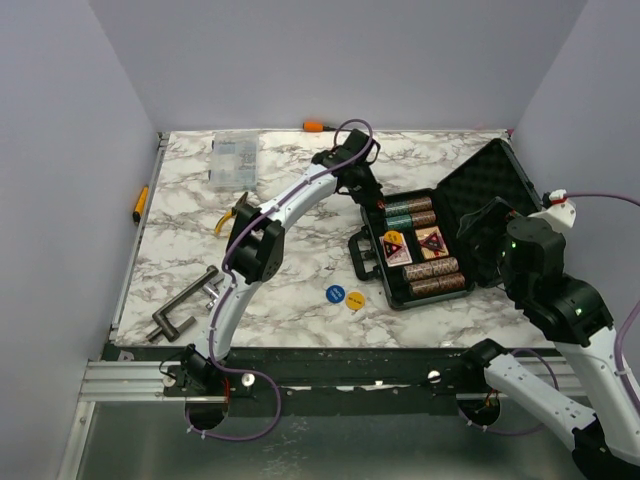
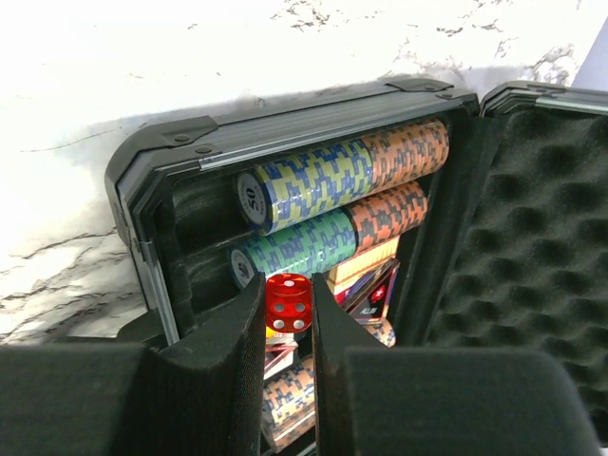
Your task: Pack up texas hold em set
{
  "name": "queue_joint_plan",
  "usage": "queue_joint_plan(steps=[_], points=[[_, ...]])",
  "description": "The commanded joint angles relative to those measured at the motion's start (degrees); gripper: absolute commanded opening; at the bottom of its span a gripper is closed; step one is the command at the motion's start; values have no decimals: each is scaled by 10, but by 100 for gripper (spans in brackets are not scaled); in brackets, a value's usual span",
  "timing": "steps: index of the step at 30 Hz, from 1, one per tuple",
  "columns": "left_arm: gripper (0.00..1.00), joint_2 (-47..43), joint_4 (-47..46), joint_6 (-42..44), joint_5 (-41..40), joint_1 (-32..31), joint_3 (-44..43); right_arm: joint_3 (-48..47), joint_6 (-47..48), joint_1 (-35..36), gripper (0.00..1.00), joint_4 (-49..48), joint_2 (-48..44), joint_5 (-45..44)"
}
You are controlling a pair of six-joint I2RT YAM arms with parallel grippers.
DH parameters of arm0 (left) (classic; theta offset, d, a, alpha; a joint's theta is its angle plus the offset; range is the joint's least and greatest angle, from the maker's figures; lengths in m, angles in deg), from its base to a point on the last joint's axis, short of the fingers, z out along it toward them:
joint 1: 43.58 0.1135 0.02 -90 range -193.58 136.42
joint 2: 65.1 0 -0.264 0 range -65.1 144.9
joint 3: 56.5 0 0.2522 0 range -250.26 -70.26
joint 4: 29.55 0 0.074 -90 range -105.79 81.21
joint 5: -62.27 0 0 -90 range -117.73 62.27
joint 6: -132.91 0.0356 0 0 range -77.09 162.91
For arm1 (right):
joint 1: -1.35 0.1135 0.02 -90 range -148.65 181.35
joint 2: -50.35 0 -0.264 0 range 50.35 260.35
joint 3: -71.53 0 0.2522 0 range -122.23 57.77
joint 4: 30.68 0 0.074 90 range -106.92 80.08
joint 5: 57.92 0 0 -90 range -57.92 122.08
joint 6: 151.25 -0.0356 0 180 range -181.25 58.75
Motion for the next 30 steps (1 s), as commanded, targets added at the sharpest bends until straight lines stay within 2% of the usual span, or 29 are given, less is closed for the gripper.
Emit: queue_joint_plan(steps=[1, 13, 20, 26, 30], points=[[0, 11, -33, -53, 12, 3, 4, 6, 12, 3, 99, -11, -6, -24], [0, 5, -42, -75, -12, 12, 56, 6, 37, 3, 99, -8, -17, -35], [5, 9, -45, -78, -8, 13, 56, 7, 46, 2, 99, -11, -18, -33], [23, 7, -51, -92, -5, 14, 58, 7, 49, 3, 99, -12, -19, -30], [41, 5, -55, -97, 2, 16, 58, 6, 52, 3, 99, -11, -21, -30]])
